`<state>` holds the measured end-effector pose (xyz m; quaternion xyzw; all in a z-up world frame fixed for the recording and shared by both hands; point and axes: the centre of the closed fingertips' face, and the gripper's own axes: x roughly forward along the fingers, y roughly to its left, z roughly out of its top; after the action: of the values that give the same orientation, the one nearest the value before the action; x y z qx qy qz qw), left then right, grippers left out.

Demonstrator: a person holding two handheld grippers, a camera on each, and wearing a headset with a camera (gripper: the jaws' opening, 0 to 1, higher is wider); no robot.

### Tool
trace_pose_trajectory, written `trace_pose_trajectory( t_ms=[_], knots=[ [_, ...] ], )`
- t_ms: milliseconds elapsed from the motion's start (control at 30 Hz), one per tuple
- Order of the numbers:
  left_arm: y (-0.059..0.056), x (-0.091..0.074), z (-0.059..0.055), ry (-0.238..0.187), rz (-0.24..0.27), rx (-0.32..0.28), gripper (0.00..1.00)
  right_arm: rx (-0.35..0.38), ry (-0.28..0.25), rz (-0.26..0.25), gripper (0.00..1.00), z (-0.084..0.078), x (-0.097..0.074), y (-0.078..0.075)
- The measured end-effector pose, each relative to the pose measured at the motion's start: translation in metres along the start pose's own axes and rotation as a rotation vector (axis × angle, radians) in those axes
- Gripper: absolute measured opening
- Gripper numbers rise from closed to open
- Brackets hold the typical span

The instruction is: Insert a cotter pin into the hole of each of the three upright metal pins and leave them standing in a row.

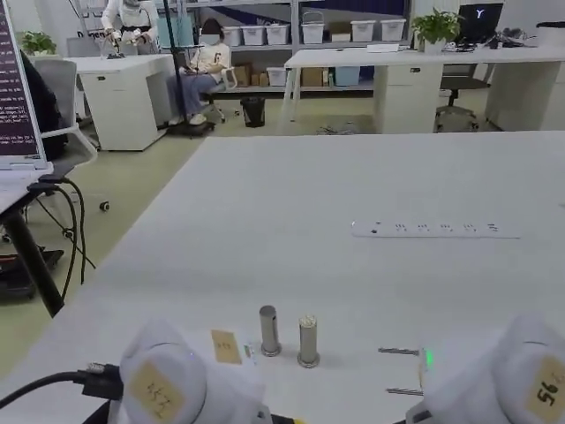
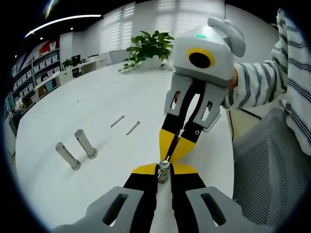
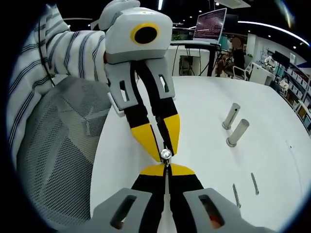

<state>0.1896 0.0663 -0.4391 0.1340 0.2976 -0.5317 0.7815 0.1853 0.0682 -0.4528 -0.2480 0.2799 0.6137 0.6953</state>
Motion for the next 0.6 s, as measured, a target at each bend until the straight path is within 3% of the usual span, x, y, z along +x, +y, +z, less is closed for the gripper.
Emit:
trace_pose_trajectory(
  t_ms=[533,600],
  knots=[
    [-0.0019,0.0023,-0.0005,0.015,-0.009,0.008,0.06,-0.018,0.013,0.020,0.00,-0.0011,0.0021,0.0017],
    [-0.0006,0.0018,-0.0010,0.017,-0.008,0.012,0.07,-0.041,0.004,0.002,0.00,0.0004,0.0026,-0.0005]
  ],
)
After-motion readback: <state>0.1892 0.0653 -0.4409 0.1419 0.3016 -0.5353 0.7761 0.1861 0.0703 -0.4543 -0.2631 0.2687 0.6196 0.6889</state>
